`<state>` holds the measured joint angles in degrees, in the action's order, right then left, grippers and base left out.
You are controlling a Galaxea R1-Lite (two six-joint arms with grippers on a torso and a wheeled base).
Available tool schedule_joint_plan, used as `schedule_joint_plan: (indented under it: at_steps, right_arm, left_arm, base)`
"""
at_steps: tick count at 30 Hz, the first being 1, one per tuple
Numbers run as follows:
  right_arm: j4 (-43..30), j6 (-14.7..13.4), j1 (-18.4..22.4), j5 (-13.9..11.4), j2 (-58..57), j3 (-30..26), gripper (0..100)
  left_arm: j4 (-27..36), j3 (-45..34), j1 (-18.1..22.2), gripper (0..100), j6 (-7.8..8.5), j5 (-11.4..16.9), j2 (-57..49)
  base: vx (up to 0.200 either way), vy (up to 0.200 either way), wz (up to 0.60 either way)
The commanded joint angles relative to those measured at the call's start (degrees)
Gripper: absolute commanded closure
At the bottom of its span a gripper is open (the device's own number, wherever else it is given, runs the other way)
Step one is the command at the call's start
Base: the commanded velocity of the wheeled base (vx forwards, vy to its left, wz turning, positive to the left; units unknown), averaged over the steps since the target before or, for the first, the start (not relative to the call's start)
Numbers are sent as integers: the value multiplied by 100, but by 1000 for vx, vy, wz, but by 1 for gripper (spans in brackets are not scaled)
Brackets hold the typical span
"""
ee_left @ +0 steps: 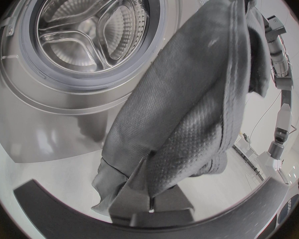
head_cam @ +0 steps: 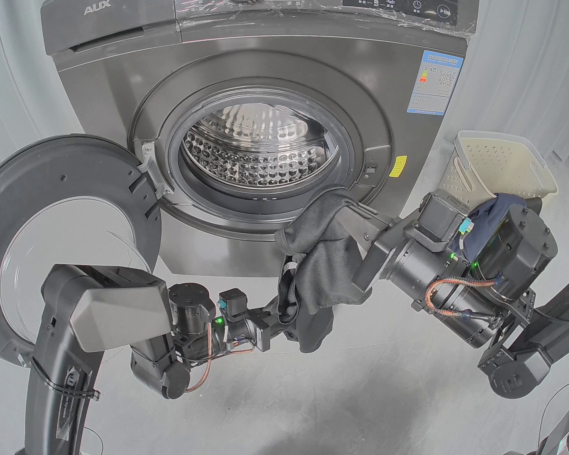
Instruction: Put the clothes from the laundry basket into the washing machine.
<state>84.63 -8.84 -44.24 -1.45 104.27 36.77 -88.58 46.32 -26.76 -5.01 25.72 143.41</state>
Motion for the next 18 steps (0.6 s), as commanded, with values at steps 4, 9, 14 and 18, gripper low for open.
schedule_joint_plan:
  at_steps: [4, 9, 14, 18]
  right_arm:
    - [-25, 75, 144, 4, 15, -240, 100]
    - [1, 286, 363, -92, -3, -302, 100]
    - [80, 277, 416, -198, -3, -434, 100]
    - [370, 269, 662, -224, 15, -724, 100]
  left_arm:
    - [-19, -1486, 443, 100, 18, 12, -1702]
    - [-19, -2382, 716, 100, 18, 3, -2687]
    - [-19, -3042, 751, 100, -18, 12, -3601]
    - [-10, -3138, 874, 100, -193, 65, -4181]
  base:
    - [0, 0, 0]
    - [0, 0, 0]
    - [0, 0, 0]
    - [0, 0, 0]
